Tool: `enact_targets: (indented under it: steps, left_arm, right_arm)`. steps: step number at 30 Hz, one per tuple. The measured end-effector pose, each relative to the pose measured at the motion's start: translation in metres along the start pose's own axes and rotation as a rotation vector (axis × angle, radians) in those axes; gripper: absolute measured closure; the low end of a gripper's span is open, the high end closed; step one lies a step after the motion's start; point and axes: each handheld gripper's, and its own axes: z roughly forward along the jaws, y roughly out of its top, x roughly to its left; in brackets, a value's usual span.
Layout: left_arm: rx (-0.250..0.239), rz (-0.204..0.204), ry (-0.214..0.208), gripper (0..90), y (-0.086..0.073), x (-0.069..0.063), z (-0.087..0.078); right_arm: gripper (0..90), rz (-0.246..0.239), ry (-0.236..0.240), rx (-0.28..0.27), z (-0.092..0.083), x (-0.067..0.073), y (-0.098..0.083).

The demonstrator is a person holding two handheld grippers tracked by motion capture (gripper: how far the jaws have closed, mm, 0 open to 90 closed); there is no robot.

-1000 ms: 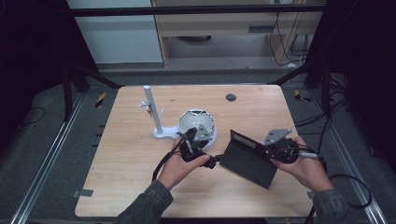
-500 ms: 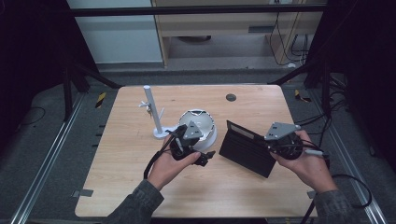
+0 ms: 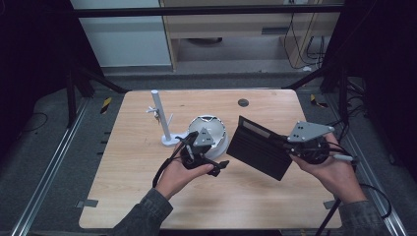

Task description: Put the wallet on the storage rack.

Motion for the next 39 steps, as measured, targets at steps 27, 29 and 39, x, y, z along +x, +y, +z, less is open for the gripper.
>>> enact_targets:
  steps: [27,29,39]
  left_arm:
    - [-0.038,-0.07,-0.174,15.0,0.01,0.019,0.041]
    - [-0.032,-0.069,-0.185,17.0,0.01,0.019,0.043]
    - [-0.003,-0.054,-0.212,31.4,0.008,0.02,0.051]
  right_arm:
    - [85.1,-0.014,0.048,-0.077,-0.005,0.006,0.019]
    - [85.1,-0.013,0.051,-0.078,-0.004,0.006,0.019]
    - [85.1,-0.016,0.066,-0.073,-0.002,0.007,0.018]
